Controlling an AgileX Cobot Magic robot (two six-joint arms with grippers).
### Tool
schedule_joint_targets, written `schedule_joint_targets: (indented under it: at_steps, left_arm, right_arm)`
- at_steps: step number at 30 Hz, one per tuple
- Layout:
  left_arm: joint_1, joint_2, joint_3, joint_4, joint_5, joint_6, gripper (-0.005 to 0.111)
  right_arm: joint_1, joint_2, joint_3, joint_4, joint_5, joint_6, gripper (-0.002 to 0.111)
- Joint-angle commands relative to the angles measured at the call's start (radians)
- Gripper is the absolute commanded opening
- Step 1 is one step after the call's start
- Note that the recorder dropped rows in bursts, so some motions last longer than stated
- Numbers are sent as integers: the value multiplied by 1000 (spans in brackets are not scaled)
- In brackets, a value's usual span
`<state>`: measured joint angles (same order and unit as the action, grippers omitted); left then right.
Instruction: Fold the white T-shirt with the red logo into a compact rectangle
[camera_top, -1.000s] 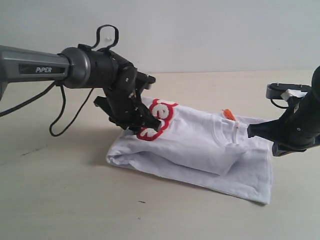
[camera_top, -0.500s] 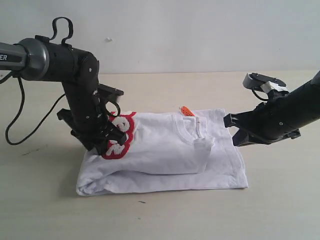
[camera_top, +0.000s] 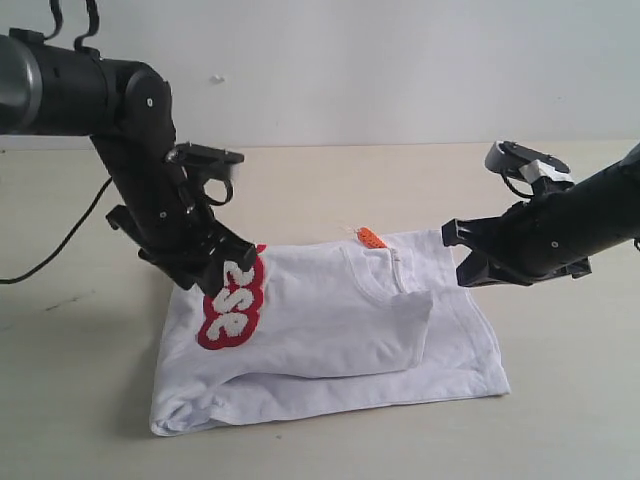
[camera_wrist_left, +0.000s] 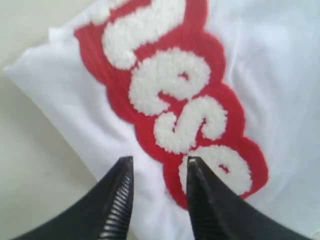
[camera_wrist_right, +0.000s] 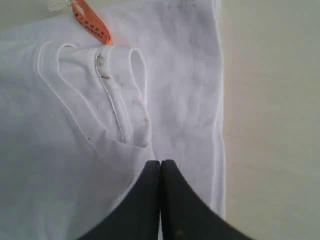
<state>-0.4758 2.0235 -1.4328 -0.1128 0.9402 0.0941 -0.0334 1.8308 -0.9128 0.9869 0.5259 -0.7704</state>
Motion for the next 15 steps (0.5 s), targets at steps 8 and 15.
schedule_joint_targets:
  at_steps: [8,15]
  left_arm:
    - [-4,-51,32,-27,26,30,36]
    - [-4,-74,75,-27,-52,49,36]
  right_arm:
    - [70,121,-2,108,37,-194,5]
    - [74,130,-2,112,62,-186,48]
